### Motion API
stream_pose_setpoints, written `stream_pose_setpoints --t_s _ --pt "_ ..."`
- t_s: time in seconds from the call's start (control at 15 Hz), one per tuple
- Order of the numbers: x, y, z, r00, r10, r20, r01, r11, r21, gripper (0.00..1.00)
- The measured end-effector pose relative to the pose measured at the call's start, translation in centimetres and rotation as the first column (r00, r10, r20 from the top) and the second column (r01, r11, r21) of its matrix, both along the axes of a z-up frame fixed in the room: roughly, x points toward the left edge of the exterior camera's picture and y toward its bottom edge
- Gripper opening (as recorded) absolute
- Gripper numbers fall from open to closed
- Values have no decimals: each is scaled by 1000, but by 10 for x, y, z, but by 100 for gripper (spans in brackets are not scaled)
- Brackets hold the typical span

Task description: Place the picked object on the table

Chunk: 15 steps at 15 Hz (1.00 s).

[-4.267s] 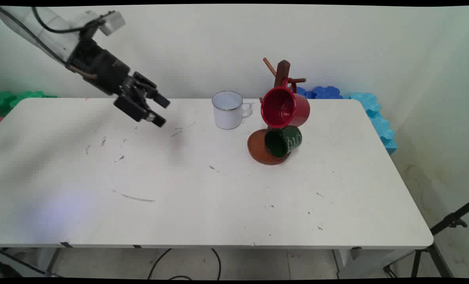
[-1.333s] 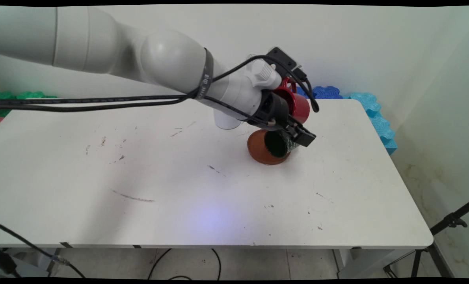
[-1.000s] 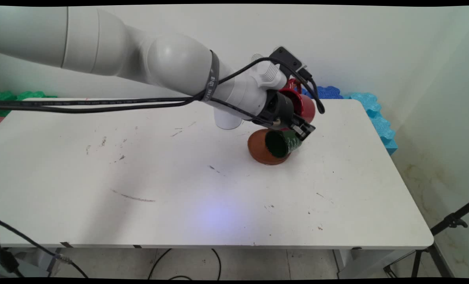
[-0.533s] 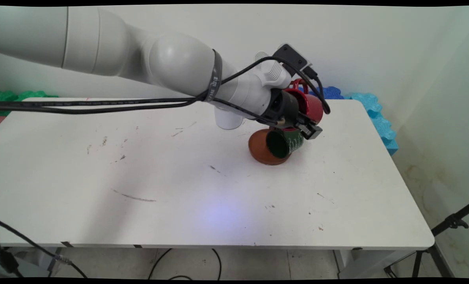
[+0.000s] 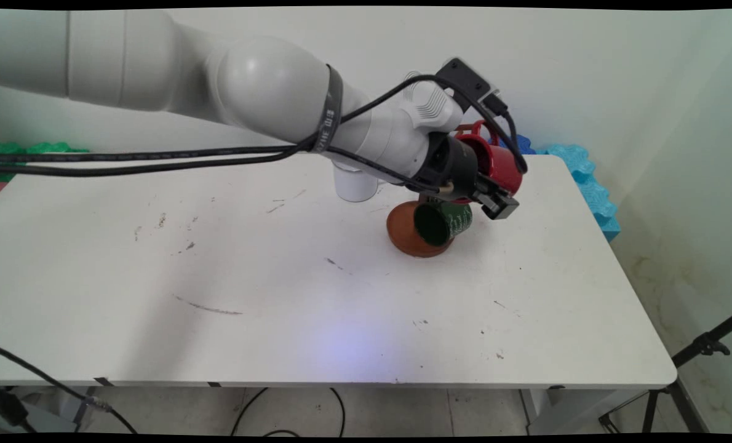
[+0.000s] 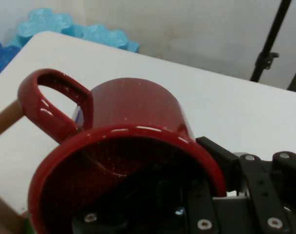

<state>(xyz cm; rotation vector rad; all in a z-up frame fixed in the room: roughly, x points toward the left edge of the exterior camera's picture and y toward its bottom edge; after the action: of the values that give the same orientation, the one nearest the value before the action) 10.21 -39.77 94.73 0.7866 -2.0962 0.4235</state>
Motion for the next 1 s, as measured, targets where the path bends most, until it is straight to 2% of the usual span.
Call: stream_pose_setpoints --t_s 0.6,0.87,1.0 --pt "7 27 34 997 -66 -30 66 998 -2 0" --pt "26 35 45 995 -92 23 92 996 18 0" --pt "43 37 52 993 -99 69 96 995 39 0"
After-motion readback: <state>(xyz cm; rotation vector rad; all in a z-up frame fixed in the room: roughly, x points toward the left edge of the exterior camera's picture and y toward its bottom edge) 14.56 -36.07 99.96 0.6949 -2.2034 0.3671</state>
